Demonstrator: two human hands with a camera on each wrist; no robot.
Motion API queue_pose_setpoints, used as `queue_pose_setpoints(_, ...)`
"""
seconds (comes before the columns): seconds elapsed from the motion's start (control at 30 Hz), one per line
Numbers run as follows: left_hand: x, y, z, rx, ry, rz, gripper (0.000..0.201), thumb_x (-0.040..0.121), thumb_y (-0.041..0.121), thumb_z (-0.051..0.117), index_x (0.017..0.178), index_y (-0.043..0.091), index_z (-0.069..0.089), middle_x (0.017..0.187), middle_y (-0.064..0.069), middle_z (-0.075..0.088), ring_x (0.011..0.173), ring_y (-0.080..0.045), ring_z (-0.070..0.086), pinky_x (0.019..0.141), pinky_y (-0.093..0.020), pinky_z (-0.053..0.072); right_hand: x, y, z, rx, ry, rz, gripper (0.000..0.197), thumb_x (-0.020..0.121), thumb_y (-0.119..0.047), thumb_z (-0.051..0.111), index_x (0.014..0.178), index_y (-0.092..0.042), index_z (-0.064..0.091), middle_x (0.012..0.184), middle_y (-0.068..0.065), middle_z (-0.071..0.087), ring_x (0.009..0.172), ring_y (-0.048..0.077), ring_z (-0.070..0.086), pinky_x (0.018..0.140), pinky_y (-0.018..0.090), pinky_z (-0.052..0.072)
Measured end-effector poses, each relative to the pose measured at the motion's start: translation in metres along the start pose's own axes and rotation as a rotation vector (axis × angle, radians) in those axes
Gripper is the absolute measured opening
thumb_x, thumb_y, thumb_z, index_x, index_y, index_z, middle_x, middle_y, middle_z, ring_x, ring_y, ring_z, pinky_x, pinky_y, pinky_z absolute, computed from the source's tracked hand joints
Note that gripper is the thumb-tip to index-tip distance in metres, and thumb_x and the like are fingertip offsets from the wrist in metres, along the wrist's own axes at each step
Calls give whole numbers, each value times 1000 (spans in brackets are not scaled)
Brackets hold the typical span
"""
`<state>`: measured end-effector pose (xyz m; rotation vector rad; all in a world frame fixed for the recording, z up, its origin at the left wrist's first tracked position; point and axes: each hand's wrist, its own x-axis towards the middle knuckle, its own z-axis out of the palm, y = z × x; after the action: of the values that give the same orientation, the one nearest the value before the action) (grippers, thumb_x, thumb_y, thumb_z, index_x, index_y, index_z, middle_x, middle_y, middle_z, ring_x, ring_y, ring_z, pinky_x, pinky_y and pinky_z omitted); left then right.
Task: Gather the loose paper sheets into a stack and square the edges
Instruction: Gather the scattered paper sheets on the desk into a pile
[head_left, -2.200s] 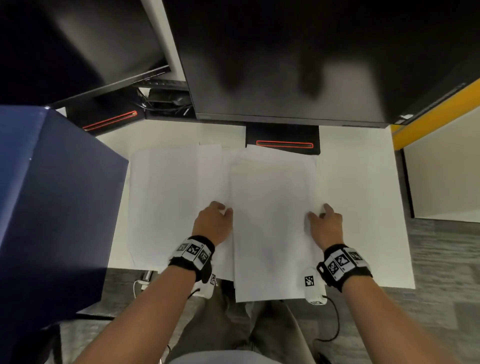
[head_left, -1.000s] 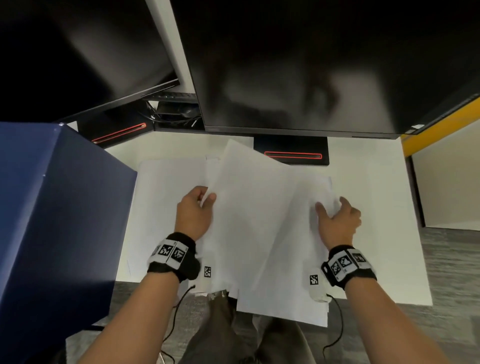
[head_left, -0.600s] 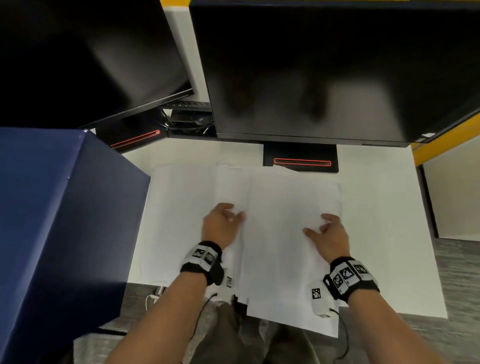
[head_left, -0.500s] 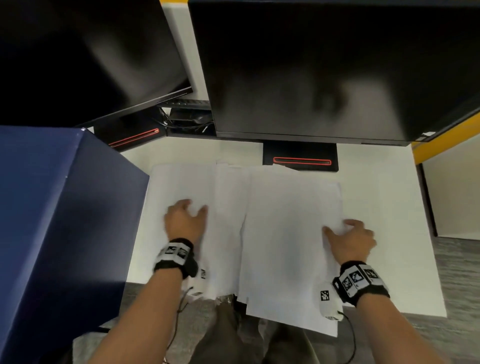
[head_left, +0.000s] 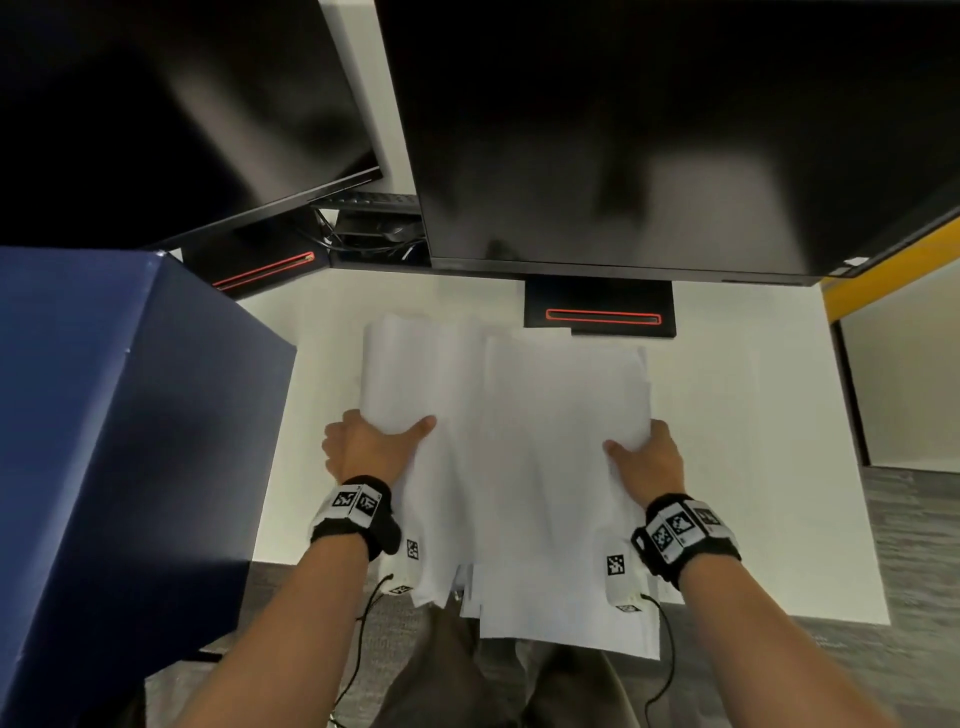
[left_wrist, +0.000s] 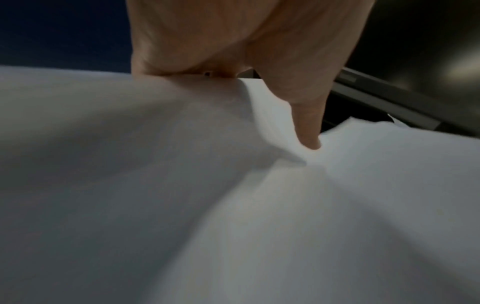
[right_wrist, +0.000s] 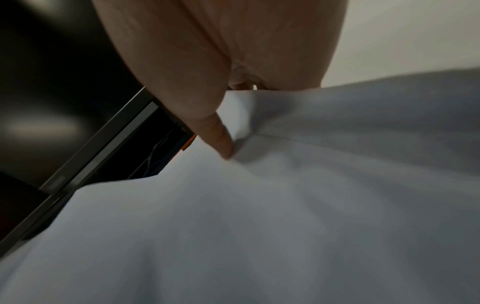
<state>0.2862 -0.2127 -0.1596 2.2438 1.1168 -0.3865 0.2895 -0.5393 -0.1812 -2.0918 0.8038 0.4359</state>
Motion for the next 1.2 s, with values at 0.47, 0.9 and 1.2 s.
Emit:
queue_pose_setpoints(0.47, -13, -4, -40, 67, 116, 280, 37, 94, 36, 65, 72, 6, 65, 60, -13, 61, 63, -33, 59, 64, -33, 50, -2, 17, -5, -14, 69, 15, 57, 81, -21, 75, 126, -1, 47, 122, 20, 59, 109, 37, 59, 85, 37, 47)
queue_pose_setpoints(0.9, -39, 25, -104, -439, -74, 434, 45, 83, 45, 79, 64, 18, 48, 59, 1, 47, 52, -12, 41, 55, -25, 37, -9, 7, -7, -23, 75, 20, 54, 81, -16, 71, 125, 1, 47, 120, 21, 60, 104, 36, 60, 77, 30, 42)
queue_pose_setpoints(1.2, -57, 33, 46, -184, -252, 255, 57, 89, 44, 71, 135, 14, 55, 128, -4, 64, 113, -24, 62, 94, -27, 47, -8, 24, -22, 240, 110, 87, 49, 100, -38, 41, 136, -6, 53, 140, 13, 55, 127, 31, 51, 106, 35, 36)
